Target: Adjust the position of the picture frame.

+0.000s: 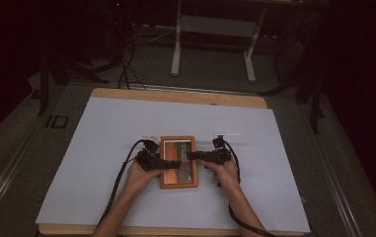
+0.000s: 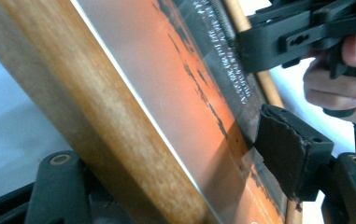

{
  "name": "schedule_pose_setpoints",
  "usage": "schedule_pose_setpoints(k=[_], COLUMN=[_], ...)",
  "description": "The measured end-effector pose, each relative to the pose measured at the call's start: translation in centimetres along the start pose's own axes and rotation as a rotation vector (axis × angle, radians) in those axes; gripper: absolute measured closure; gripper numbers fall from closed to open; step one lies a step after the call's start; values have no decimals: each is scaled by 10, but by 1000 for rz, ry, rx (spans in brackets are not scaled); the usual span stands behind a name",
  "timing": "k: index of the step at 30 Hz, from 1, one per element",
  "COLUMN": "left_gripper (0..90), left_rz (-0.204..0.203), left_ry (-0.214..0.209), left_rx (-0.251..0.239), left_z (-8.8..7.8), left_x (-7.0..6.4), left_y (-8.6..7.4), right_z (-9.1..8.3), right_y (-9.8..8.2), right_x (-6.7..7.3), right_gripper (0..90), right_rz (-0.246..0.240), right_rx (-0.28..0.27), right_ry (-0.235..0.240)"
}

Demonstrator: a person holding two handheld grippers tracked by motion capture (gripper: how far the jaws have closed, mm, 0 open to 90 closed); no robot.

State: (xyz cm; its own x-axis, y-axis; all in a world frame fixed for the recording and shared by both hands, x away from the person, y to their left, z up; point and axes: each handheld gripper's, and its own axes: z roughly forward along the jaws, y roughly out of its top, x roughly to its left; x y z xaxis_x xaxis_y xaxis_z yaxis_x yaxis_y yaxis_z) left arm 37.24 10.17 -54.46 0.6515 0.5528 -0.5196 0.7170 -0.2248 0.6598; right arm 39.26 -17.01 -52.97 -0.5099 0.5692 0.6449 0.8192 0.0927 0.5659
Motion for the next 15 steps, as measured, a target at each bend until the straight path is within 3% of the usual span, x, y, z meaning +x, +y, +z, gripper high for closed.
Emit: schedule_pose_setpoints(k=[5,11,14,15], left_gripper=[255,263,227,234], left_rz=[-12,-41,-36,-40], left_ry=[36,45,130,130], left_rx=[21,17,-4,-12], left_z=[2,-1,-11,-15], left_x=[-4,-1,1,2], left_y=[4,4,4,4], right_z=[-2,0,-3,-3], right_y=[-4,-6,-5,-5], right_x=[-3,-5,-4,-3], right_gripper=[603,595,628,632], right_rz=[30,44,21,14], right_rx=[-21,-15,-25,-21], right_ry=[3,5,-18,-14])
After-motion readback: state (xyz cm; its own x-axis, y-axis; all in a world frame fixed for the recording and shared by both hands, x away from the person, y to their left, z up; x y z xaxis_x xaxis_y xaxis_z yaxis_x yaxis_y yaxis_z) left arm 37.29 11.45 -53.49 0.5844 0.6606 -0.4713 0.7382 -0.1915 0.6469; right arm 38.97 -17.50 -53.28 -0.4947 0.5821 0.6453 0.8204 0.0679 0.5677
